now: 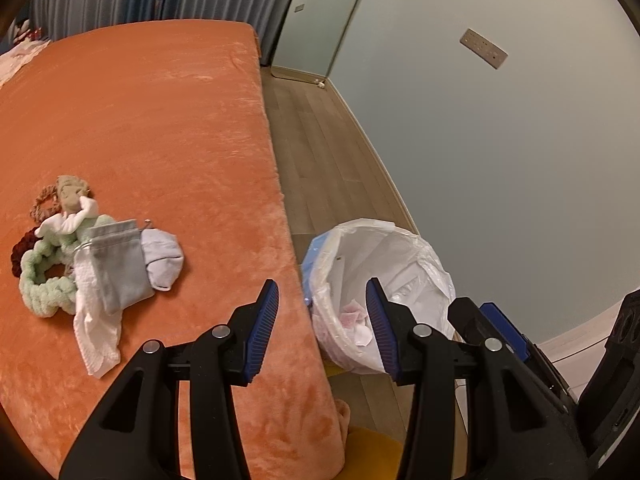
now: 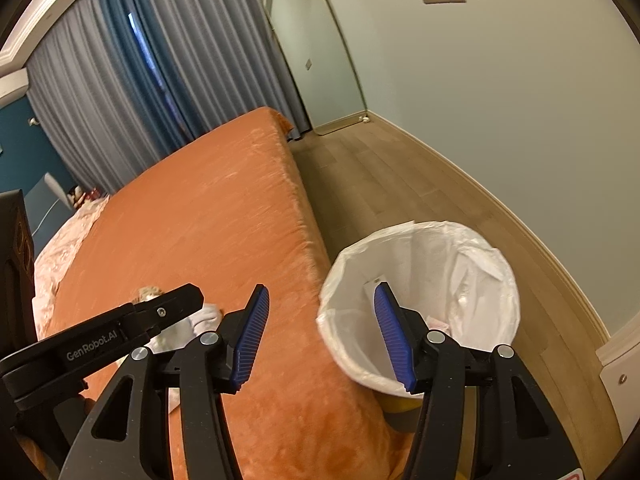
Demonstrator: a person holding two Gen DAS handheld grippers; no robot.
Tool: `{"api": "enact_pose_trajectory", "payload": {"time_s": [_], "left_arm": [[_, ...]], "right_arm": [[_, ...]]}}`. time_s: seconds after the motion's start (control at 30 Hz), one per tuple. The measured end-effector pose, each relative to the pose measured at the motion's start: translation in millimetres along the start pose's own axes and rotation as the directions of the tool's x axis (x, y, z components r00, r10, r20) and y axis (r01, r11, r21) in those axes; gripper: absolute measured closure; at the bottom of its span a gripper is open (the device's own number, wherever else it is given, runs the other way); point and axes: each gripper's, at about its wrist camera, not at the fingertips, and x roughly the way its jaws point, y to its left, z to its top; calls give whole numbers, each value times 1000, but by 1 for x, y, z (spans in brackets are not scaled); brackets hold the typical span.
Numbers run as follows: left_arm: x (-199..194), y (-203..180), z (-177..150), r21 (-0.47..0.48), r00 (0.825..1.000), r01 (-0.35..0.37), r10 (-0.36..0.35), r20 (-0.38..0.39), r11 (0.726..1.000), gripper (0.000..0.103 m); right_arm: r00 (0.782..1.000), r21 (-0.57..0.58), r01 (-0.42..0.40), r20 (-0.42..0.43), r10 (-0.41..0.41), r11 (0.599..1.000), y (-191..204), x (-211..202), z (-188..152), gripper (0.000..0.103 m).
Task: Collect trash
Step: 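Move both open tools back over the item pile on the bed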
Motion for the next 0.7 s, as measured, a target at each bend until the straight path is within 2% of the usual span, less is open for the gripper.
{"api": "enact_pose_trajectory", "payload": {"time_s": [0.4, 0.5, 0.7], "left_arm": [[-24, 72, -17, -103, 998, -66, 67, 9, 993, 57], [-31, 89, -20, -133, 996, -88, 91, 16, 987, 47], [-38, 129, -31, -193, 991, -129, 133, 9, 973, 45]], "right_arm": [[997, -77, -52, -55, 48, 996, 57, 8, -22, 49], [996, -95, -64, -68, 58, 993, 72, 10, -28, 49], [992, -134, -83, -103, 69, 987, 96, 18, -44, 49]]}}
